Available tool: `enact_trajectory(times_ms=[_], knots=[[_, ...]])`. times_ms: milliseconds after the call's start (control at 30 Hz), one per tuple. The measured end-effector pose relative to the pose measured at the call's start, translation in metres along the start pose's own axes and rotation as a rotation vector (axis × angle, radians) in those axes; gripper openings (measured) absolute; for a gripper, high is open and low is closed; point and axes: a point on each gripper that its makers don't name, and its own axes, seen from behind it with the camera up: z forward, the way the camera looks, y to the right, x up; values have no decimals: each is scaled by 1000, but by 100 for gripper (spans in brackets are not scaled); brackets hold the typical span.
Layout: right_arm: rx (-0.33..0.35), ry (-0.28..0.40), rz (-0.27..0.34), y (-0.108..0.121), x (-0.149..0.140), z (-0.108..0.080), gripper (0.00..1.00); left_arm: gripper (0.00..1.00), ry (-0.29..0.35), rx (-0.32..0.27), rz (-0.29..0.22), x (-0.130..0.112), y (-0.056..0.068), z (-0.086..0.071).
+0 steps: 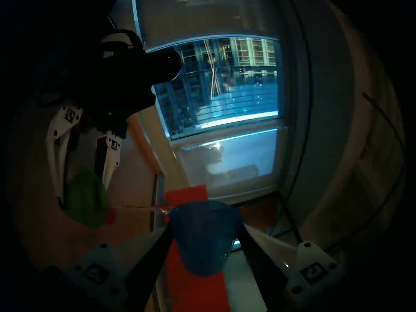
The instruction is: Pour water
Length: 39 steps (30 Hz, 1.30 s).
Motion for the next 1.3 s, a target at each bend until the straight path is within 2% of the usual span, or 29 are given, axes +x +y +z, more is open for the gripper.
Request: enact_trajectory(times_ms=[1000,1300], knots=[[-12,2,-146,4,8,6,89,84,0,4,0,0,0,0],[-29,5,-211,7,12,8,89,84,2,4,0,0,1,0]])
